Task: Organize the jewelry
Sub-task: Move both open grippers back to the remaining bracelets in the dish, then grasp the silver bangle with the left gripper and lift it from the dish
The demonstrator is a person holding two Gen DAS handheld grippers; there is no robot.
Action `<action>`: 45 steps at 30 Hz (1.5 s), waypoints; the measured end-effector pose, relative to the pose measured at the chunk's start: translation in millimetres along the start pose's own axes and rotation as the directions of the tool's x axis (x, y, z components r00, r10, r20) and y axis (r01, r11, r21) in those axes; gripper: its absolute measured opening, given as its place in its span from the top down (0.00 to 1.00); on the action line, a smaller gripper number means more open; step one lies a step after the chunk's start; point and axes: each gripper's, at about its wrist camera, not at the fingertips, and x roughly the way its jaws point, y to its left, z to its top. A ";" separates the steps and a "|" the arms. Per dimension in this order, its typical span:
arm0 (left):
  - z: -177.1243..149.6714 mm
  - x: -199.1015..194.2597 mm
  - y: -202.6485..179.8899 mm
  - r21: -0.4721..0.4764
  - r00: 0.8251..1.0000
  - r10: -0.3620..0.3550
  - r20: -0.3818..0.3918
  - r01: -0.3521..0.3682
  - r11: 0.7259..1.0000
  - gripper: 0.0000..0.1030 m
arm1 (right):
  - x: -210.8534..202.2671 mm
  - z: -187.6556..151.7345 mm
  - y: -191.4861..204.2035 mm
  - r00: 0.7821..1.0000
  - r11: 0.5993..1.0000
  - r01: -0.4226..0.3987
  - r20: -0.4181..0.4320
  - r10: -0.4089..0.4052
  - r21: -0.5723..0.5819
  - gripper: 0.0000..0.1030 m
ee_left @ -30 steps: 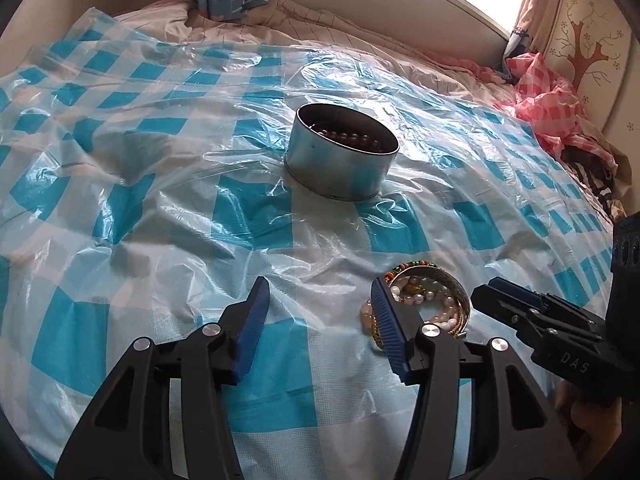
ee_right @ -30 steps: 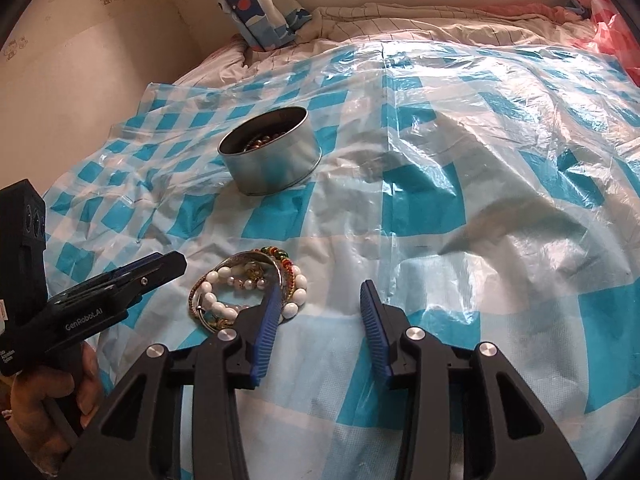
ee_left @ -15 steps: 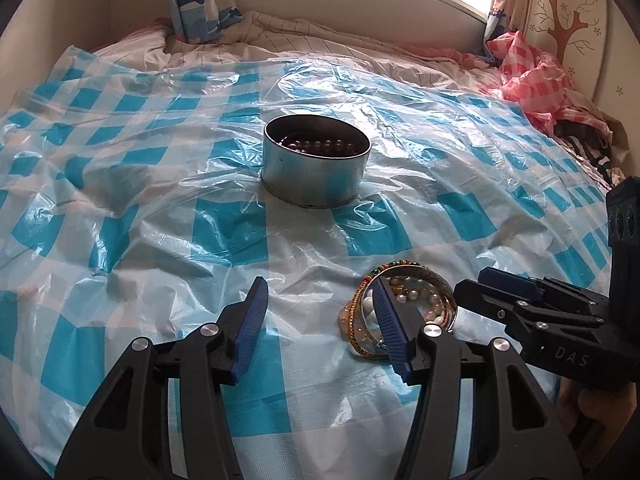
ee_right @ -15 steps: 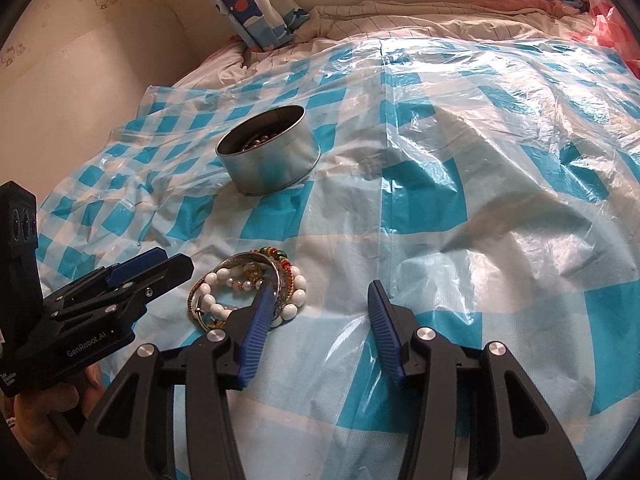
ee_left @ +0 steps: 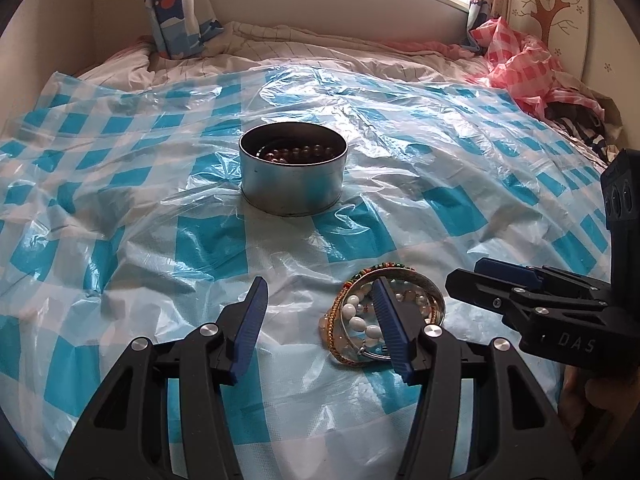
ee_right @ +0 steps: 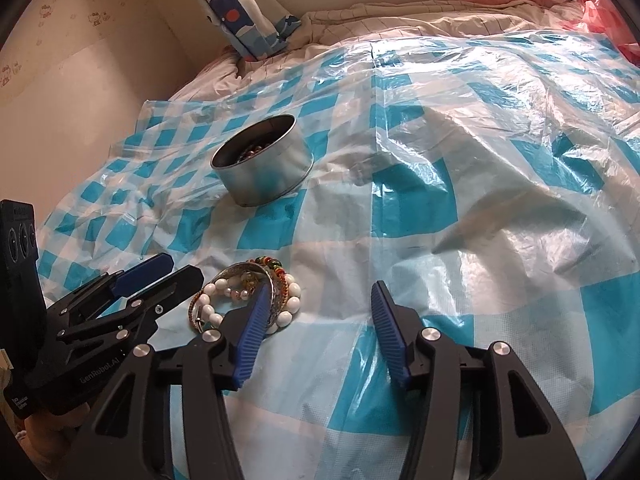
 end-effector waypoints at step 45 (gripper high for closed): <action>17.3 12.1 43.8 -0.074 0.996 -0.055 -0.072 0.050 0.996 0.95 | -5.1 0.9 -15.7 0.999 0.993 -0.042 0.032 0.039 0.107 0.41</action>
